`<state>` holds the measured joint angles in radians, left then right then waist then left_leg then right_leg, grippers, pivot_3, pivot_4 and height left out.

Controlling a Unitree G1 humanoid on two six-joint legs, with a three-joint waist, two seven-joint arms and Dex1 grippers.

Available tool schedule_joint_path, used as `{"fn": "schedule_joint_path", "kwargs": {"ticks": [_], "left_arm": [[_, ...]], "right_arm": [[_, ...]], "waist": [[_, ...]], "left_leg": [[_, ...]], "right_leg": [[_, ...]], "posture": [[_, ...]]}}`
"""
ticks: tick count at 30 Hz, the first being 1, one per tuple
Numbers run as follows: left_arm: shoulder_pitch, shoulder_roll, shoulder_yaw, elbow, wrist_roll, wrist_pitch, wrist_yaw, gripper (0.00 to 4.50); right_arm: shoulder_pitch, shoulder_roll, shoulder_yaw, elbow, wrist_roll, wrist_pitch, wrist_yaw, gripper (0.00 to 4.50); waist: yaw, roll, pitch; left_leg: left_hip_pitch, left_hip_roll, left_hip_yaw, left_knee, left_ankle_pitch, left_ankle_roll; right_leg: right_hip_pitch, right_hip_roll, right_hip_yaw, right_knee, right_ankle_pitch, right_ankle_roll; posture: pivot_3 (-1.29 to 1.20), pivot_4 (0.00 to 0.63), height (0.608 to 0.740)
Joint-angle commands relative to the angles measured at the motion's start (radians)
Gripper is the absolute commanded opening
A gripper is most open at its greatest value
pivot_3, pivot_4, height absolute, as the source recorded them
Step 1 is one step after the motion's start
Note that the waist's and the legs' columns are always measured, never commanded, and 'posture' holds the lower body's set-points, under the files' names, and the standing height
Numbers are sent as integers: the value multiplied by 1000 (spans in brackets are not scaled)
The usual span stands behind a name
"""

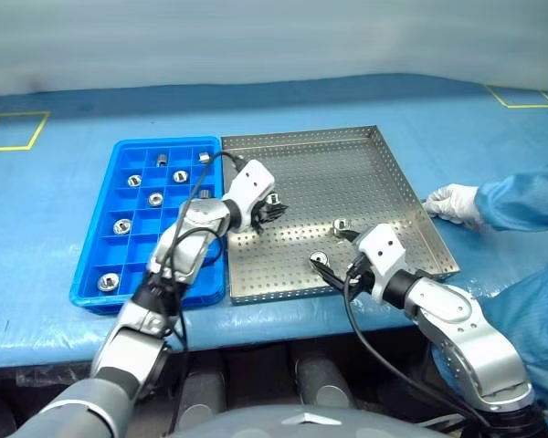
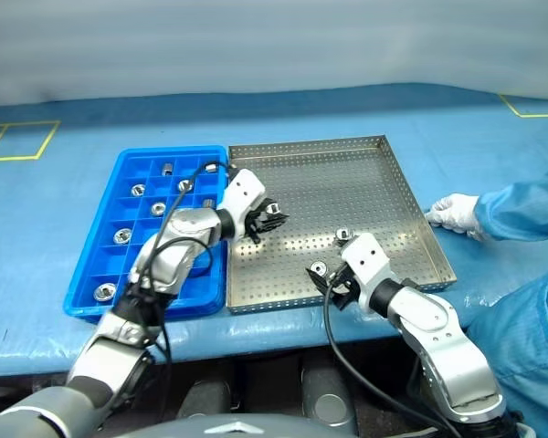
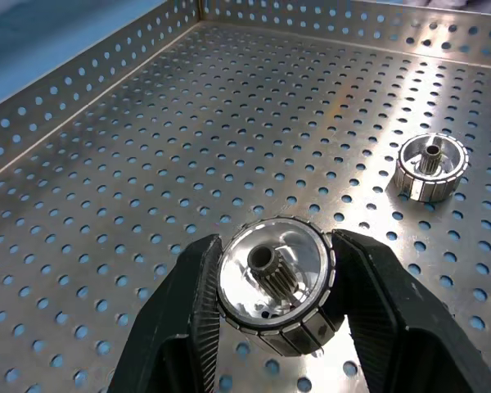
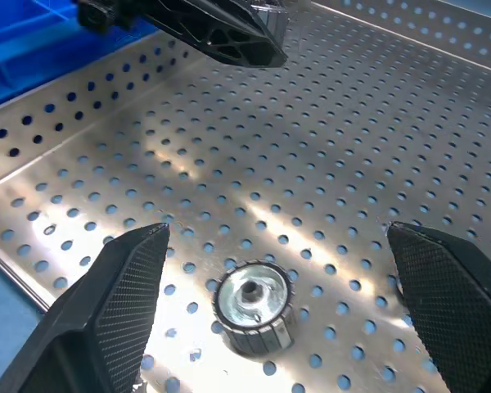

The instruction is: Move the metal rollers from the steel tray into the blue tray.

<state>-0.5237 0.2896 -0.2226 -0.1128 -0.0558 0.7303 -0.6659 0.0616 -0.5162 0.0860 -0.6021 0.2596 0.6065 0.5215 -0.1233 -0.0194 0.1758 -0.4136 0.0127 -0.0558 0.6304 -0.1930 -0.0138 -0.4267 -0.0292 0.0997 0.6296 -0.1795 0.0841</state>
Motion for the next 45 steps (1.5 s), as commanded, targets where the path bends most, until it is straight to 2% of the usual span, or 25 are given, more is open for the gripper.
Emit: {"fn": "schedule_joint_path", "kwargs": {"ticks": [1,6,11,18,24,28,31,32,34,38,42,45], "left_arm": [[60,61,58,-245,-32,92,16,1838],[185,88,193,-456,-6,234,169,1838],[289,69,273,-565,36,342,314,1838],[364,78,228,-501,70,338,396,1838],[367,70,217,-426,85,309,451,1838],[358,66,190,-393,85,285,456,3170],[343,48,203,-390,86,281,479,4250],[335,33,218,-397,71,253,477,4483],[323,6,243,-409,44,202,470,4483],[314,-37,226,-471,-120,87,307,4483],[315,18,122,-503,-233,40,121,4483],[289,48,31,-458,-225,6,73,4483]], "right_arm": [[-44,12,30,25,28,-51,57,4500],[-112,33,85,98,20,-73,93,4500],[-167,41,113,152,13,-84,116,4500],[-197,39,128,173,9,-76,130,4500],[-173,33,108,154,6,-66,114,4500],[-159,36,101,144,6,-61,101,4500],[-155,36,100,140,4,-61,95,4500],[-152,36,96,138,5,-59,91,4500],[-146,32,90,133,7,-55,87,4500],[-129,-20,50,100,-27,-10,53,4500],[-113,-79,-5,42,-25,69,33,4500],[-78,-132,-29,-17,-15,157,35,4500]], "waist": [[13,0,0],[56,0,0],[96,0,0],[142,-1,0],[143,-1,0],[141,-1,0],[141,-1,0],[141,-1,0],[141,-1,0],[143,-1,0],[139,-1,0],[136,0,0]], "left_leg": [[0,0,0,0,0,0],[0,0,-1,1,0,0],[0,0,-2,1,0,0],[0,0,-2,1,0,0],[0,0,-2,1,0,0],[0,0,-2,0,0,0],[0,0,-2,1,0,0],[0,0,-2,1,0,0],[0,0,-2,1,0,-1],[-1,0,-2,1,0,-1],[-2,0,-2,1,0,-1],[-1,0,-1,1,0,-1]], "right_leg": [[0,0,0,0,0,0],[1,0,-1,0,0,0],[1,0,-2,0,0,-1],[2,0,-3,-1,-1,-1],[2,0,-3,-1,-1,-2],[2,0,-3,-1,-1,-2],[2,0,-3,-1,-1,-2],[2,0,-3,-1,-1,-2],[2,0,-3,-1,-1,-2],[2,0,-3,-2,-1,-2],[1,-1,-3,-2,-1,-2],[1,-1,-3,-2,-1,-3]], "posture": [[26,150,740],[104,150,740],[176,150,740],[183,150,740],[156,150,740],[142,150,740],[142,150,740],[137,150,740],[135,150,740],[125,150,740],[106,150,740],[77,150,740]]}}
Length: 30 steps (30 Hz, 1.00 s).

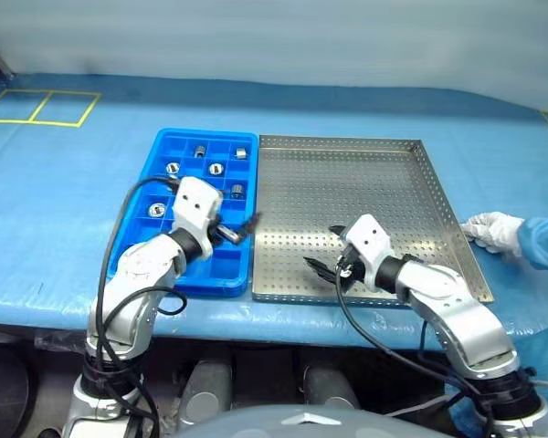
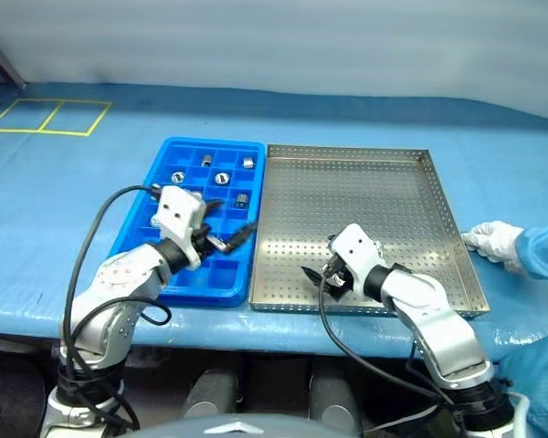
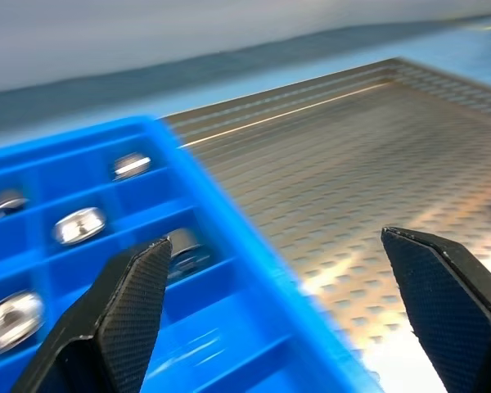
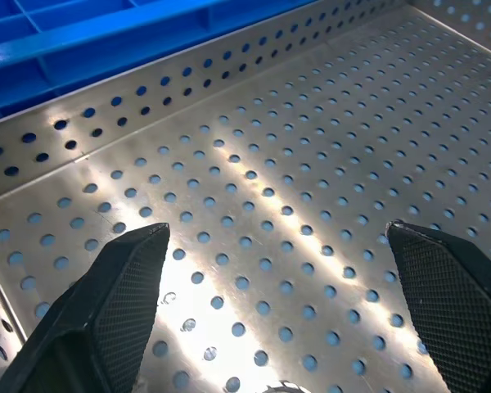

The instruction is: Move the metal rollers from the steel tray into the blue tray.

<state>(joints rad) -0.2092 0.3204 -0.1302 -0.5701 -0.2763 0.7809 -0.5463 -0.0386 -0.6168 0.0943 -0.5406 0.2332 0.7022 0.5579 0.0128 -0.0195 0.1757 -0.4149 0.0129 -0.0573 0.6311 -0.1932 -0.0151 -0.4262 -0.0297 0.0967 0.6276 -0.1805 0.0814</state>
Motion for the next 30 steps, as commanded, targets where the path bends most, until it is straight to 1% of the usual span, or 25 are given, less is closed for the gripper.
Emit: {"fn": "schedule_joint_path", "kwargs": {"ticks": [1,4,7,13,23,30], "left_arm": [[-38,32,-95,18,9,-60,-60,4483],[-64,50,-149,54,10,-93,-96,4483],[-82,60,-175,77,14,-116,-111,4483],[-86,66,-192,87,15,-129,-111,4483],[-60,86,-188,65,24,-123,-96,4483],[-49,87,-187,63,31,-124,-79,4483]], "right_arm": [[34,-35,-47,-98,29,95,-1,4500],[63,-24,-51,-142,69,187,-17,4500],[74,22,-52,-157,108,267,-47,4500],[46,90,-66,-74,81,319,-141,4500],[4,56,-40,-28,79,333,-139,4500],[-6,59,-29,-27,85,329,-139,4500]], "waist": [[-1,0,0],[-12,0,0],[-28,0,0],[-41,0,0],[-38,0,0],[-37,0,0]], "left_leg": [[0,0,0,0,0,0],[0,0,0,0,0,0],[0,0,0,1,0,0],[0,0,0,1,0,0],[0,0,0,0,0,0],[0,0,0,0,0,0]], "right_leg": [[0,0,0,0,0,0],[0,0,0,0,0,0],[0,0,0,0,0,0],[0,0,0,0,0,0],[0,0,0,0,0,0],[0,0,0,0,0,0]], "posture": [[65,150,740],[42,150,740],[26,150,740],[26,150,740],[67,150,740],[72,150,740]]}}
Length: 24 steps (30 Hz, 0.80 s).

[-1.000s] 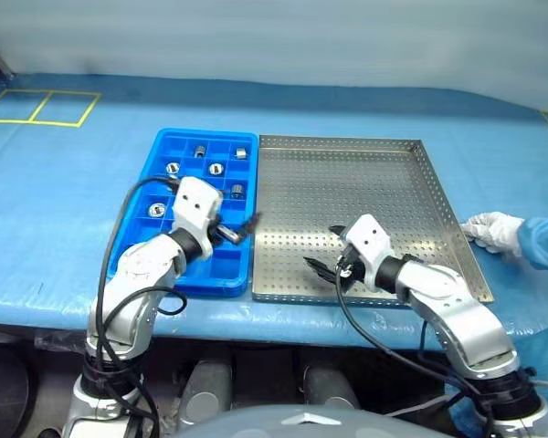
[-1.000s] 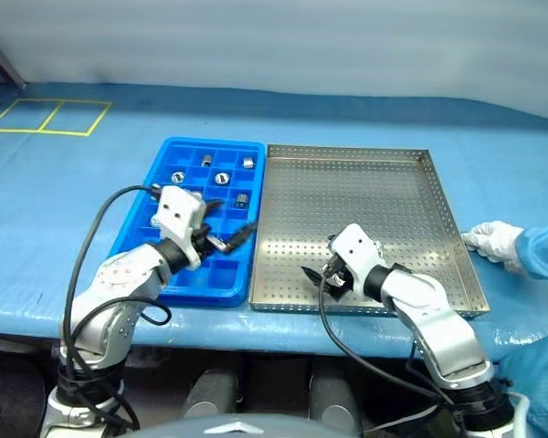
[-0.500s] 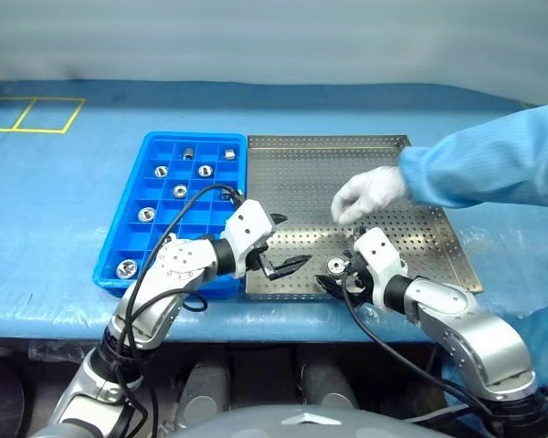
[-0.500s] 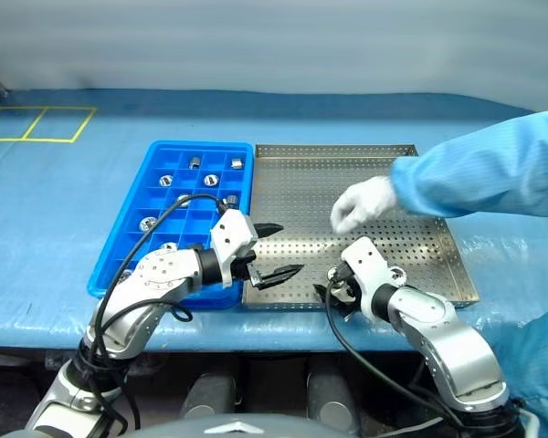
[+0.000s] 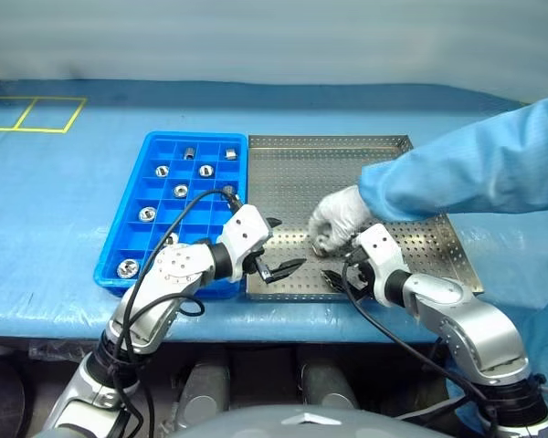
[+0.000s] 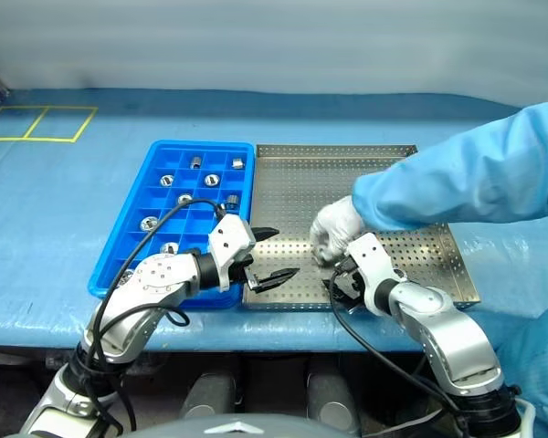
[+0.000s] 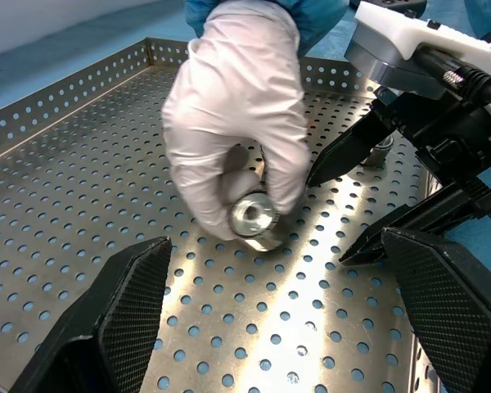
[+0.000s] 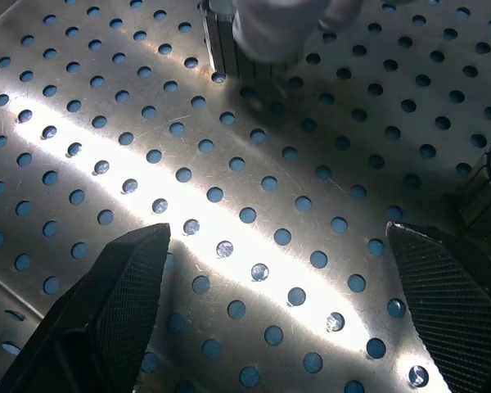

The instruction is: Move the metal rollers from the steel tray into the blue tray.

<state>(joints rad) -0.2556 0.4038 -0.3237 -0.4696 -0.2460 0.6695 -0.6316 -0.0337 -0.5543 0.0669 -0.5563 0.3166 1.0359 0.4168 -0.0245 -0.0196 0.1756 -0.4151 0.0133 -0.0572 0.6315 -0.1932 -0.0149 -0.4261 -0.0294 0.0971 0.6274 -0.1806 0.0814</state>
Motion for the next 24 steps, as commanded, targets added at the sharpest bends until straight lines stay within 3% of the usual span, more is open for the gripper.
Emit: {"fn": "schedule_joint_path", "kwargs": {"ticks": [1,15,24], "left_arm": [[-2,5,8,-36,1,-13,6,4483],[-7,6,141,26,67,84,200,4483],[19,5,152,-9,92,126,257,4483]], "right_arm": [[-12,-1,-1,-10,1,-5,1,4500],[-81,73,15,-26,0,-85,-19,4500],[-287,162,115,305,-42,-248,49,4500]], "waist": [[1,0,0],[-2,0,0],[2,0,0]], "left_leg": [[0,0,0,0,0,0],[0,0,0,0,0,0],[0,0,-1,-1,0,0]], "right_leg": [[0,0,0,0,0,0],[0,0,0,0,0,0],[0,1,0,0,0,0]], "posture": [[71,150,740],[71,150,740],[144,150,740]]}}
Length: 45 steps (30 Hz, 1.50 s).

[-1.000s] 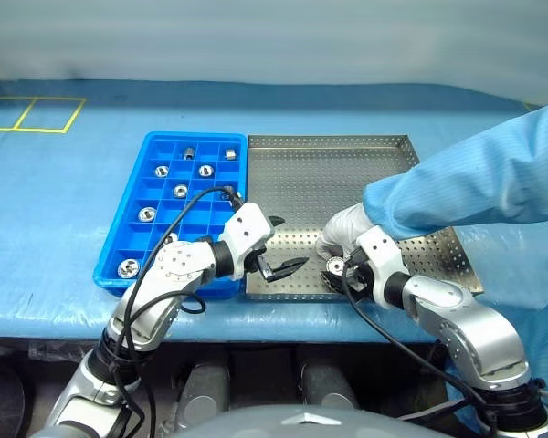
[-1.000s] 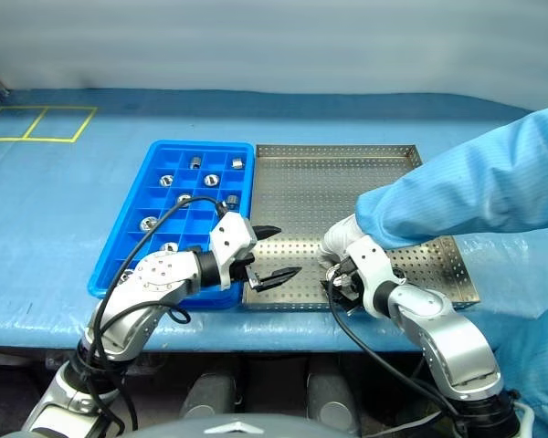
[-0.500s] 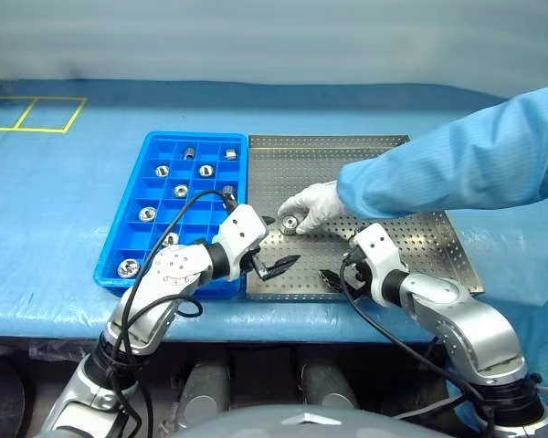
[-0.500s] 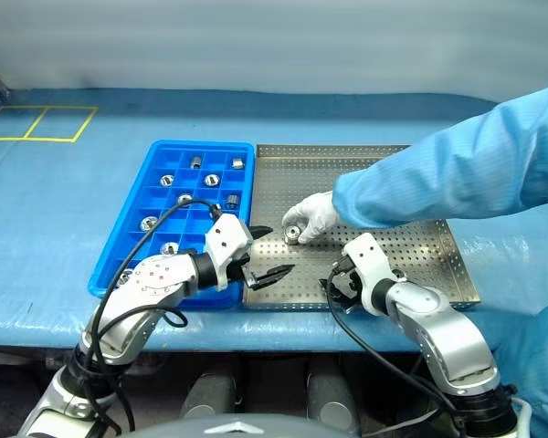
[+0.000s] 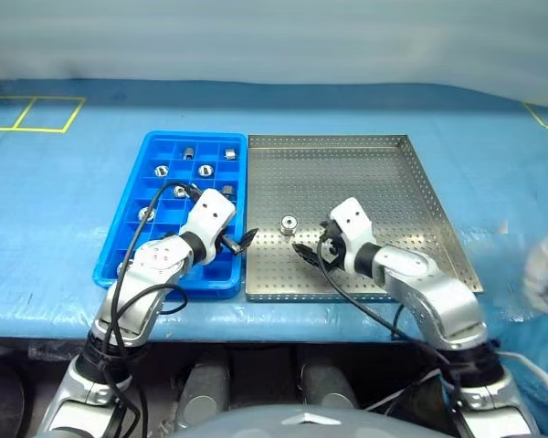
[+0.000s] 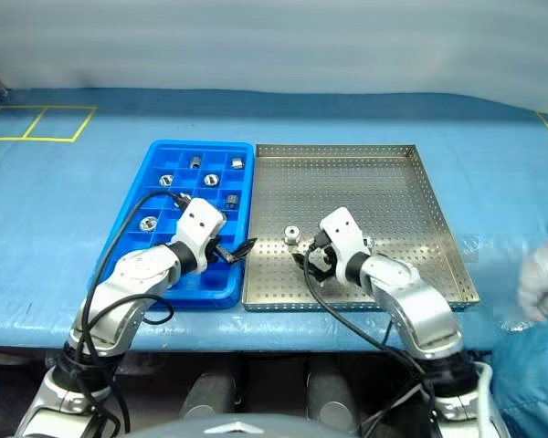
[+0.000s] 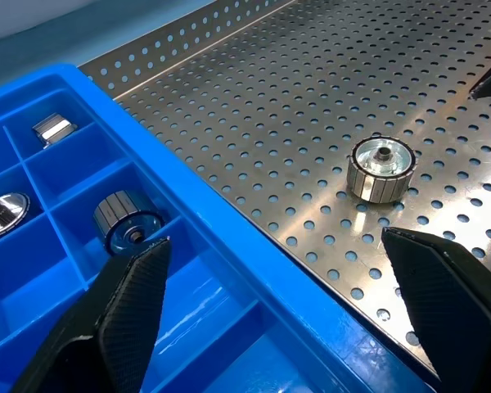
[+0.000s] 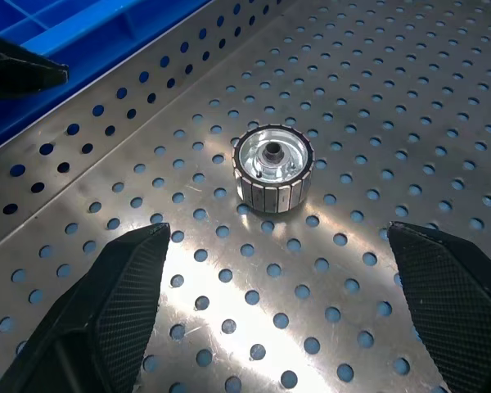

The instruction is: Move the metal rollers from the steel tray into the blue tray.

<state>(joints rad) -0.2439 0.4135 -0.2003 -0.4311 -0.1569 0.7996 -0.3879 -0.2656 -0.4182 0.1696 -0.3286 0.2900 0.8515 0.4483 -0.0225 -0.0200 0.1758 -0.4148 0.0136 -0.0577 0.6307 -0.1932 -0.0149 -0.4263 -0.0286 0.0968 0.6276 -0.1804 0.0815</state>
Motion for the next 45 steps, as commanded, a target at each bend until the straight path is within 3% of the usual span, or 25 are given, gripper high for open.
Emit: {"fn": "schedule_joint_path", "kwargs": {"ticks": [1,11,14,20,21,34,41,45], "left_arm": [[13,-3,27,-55,4,-5,15,4483],[55,8,47,-96,10,3,37,4483],[56,11,50,-98,8,2,38,4500],[49,17,48,-94,3,1,32,4500],[49,19,46,-94,2,0,29,4500],[107,28,93,-159,-9,14,42,4500],[217,40,214,-290,6,64,92,4500],[262,-8,298,-345,29,79,176,4500]], "right_arm": [[-76,36,19,118,-27,-81,20,4500],[-158,117,29,321,-68,-162,34,4500],[-154,126,24,319,-72,-163,33,3890],[-144,126,13,296,-84,-169,17,1877],[-142,127,12,294,-87,-172,13,1708],[-202,149,26,267,-112,-228,27,1707],[-318,211,68,327,-95,-275,122,1707],[-398,279,115,466,-117,-340,168,1707]], "waist": [[2,0,0],[21,0,0],[22,0,0],[22,0,0],[22,0,0],[25,0,0],[42,0,0],[70,0,0]], "left_leg": [[0,0,0,0,0,0],[0,0,0,-2,0,0],[0,0,-1,-2,0,0],[0,0,-1,-2,0,0],[0,0,-1,-2,0,0],[0,0,-1,-2,0,0],[1,2,-1,-4,0,0],[1,3,-2,-5,0,0]], "right_leg": [[0,0,0,0,0,0],[0,0,0,0,0,-1],[0,0,0,0,0,-1],[0,0,0,0,0,-1],[0,0,0,0,0,-1],[-1,0,0,0,0,-1],[-1,2,-1,1,-1,-3],[-1,3,-3,1,-1,-4]], "posture": [[144,150,740],[201,150,740],[201,150,740],[188,150,740],[189,150,740],[255,150,740],[342,150,740],[405,150,740]]}}
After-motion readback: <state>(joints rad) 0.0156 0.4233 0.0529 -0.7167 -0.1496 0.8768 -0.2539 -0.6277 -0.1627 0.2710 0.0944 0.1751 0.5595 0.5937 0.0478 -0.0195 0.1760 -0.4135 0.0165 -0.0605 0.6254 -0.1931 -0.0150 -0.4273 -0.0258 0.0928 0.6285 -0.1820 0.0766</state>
